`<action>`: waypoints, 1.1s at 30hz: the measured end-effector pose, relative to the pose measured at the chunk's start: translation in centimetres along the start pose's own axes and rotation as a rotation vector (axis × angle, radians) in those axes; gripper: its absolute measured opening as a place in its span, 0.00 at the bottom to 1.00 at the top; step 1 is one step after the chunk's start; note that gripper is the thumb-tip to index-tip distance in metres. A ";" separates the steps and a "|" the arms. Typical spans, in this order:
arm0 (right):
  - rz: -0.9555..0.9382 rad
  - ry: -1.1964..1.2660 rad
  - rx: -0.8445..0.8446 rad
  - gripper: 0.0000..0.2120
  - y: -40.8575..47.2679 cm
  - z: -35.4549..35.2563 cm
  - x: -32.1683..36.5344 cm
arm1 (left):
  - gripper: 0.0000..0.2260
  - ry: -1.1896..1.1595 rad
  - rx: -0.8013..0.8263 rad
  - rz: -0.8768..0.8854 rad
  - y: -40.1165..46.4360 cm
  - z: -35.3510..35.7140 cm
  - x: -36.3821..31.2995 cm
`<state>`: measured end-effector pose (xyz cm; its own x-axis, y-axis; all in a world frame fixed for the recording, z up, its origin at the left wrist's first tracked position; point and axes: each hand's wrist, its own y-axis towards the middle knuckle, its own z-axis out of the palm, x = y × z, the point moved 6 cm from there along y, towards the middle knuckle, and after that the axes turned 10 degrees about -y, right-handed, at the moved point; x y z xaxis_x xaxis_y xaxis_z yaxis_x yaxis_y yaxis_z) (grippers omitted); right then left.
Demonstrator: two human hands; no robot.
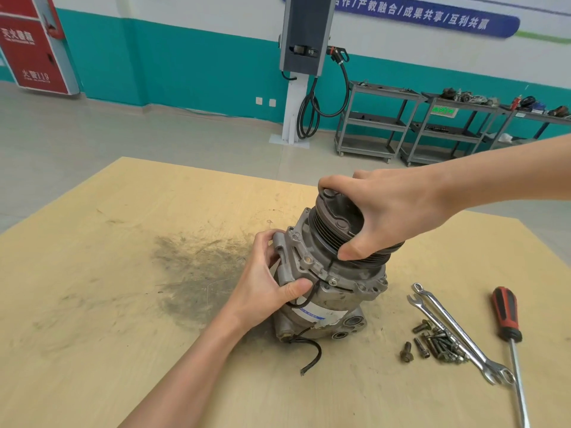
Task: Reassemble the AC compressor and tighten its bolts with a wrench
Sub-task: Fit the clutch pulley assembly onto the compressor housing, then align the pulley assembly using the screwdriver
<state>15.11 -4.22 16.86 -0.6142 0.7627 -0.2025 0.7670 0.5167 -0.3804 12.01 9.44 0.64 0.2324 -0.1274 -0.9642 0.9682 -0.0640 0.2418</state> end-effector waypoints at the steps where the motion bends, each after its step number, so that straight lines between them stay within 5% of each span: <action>1: -0.001 0.006 0.007 0.45 0.0 0.1 0.0 | 0.45 0.001 0.005 -0.006 0.0 0.1 0.0; 22: 0.064 0.105 -0.077 0.49 -1.3 1.4 -0.6 | 0.49 -0.014 0.095 -0.037 -0.1 1.0 -0.2; 25: 0.034 0.270 -0.183 0.51 -2.8 1.9 -1.0 | 0.53 0.024 0.144 -0.053 -0.3 0.9 -0.7; 28: 0.028 0.635 -0.372 0.40 -6.1 3.2 -3.7 | 0.62 0.072 0.129 -0.009 -0.5 0.0 -2.7; 31: 0.231 0.880 -0.533 0.28 -10.2 8.4 -9.6 | 0.58 0.161 0.072 0.150 -0.3 -1.0 -7.2; 33: 0.593 0.894 -0.593 0.24 -12.3 14.6 -14.7 | 0.50 0.256 0.139 0.287 0.2 0.1 -11.2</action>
<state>11.98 -27.45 11.34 0.0237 0.8178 0.5750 0.9936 -0.0827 0.0766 9.59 10.74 11.55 0.5242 0.0894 -0.8469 0.8428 -0.1972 0.5008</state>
